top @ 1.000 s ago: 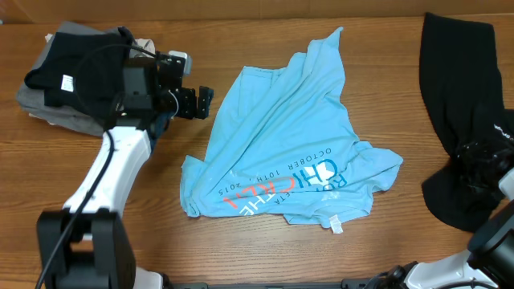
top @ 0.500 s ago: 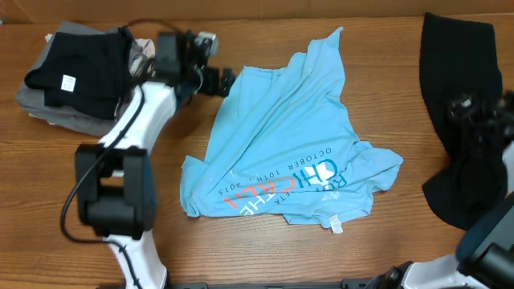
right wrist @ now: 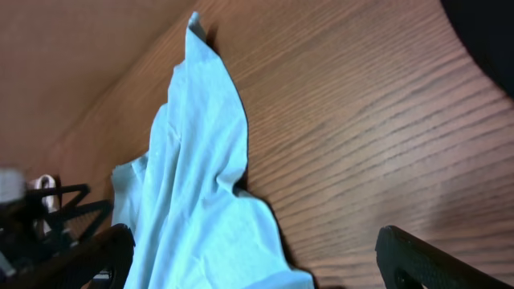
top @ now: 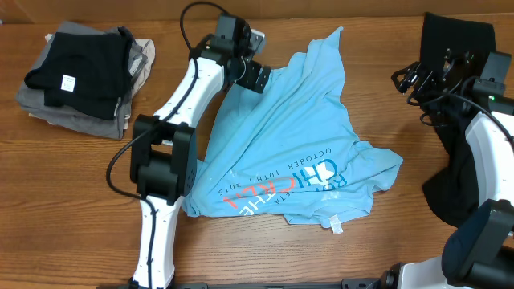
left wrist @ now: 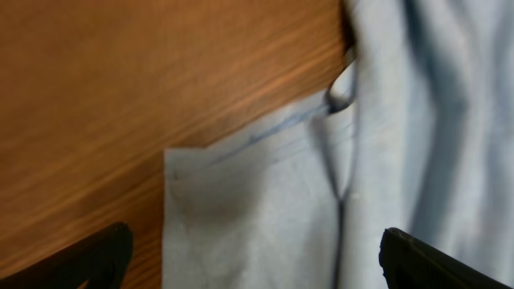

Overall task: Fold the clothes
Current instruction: 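Grasp the T-shirt's upper-left corner with the left gripper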

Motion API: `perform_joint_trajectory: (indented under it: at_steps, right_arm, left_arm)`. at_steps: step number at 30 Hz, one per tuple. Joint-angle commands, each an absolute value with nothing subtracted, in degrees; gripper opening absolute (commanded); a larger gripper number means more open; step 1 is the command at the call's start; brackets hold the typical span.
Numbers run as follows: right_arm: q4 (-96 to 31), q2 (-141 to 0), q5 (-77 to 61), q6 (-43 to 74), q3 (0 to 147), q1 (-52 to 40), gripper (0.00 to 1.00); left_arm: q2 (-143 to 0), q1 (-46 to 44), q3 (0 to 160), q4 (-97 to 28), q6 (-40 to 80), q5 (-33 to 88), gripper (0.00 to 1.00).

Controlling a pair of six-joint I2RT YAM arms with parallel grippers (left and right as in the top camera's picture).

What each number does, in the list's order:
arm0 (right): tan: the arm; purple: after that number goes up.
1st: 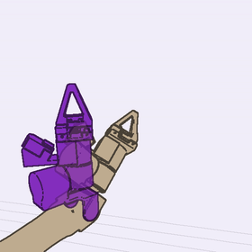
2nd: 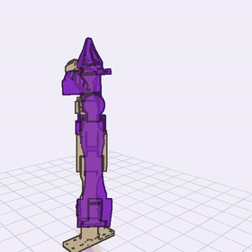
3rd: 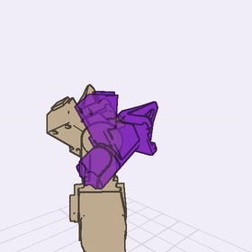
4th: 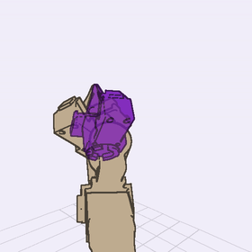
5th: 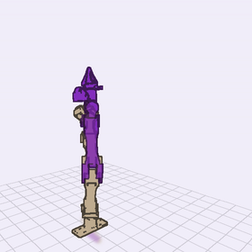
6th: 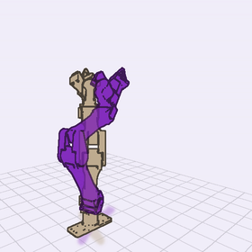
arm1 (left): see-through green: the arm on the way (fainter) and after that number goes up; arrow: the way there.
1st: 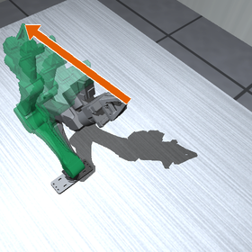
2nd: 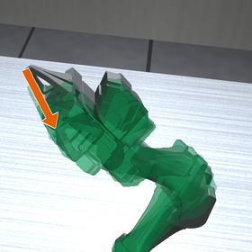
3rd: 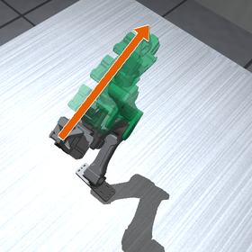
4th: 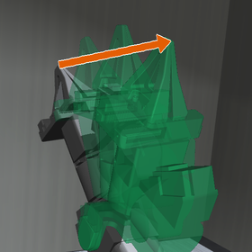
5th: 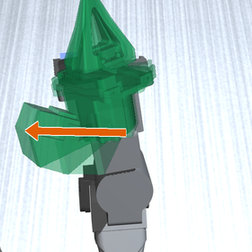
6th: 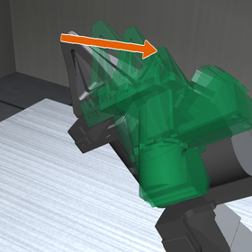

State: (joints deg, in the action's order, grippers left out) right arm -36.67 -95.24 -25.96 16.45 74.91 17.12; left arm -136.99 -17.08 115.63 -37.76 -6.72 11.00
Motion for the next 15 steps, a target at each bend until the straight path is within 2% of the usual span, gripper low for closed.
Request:
perform_joint_trajectory:
  at_steps: [1, 10, 13, 15]
  right_arm:
    - [-36.8, -94.3, -25.3, 15.6, 75.8, 16.6, 1.00]
    - [-36.6, -94.3, -24.3, 14.7, 74.2, 15.9, 0.93]
    - [-36.6, -94.3, -22.1, 14.7, 73.0, 15.3, 0.92]
    - [-36.6, -94.3, -21.5, 14.7, 72.5, 15.0, 0.90]
  left_arm:
    - [-139.6, -16.9, 117.2, -37.5, -5.3, 9.2, 1.00]
    - [-142.1, -17.1, 117.2, -35.0, -4.7, 7.1, 0.98]
    - [-142.6, -17.3, 117.1, -34.4, -4.7, 7.1, 0.91]
    - [-142.6, -17.5, 117.1, -34.2, -4.7, 7.1, 0.80]
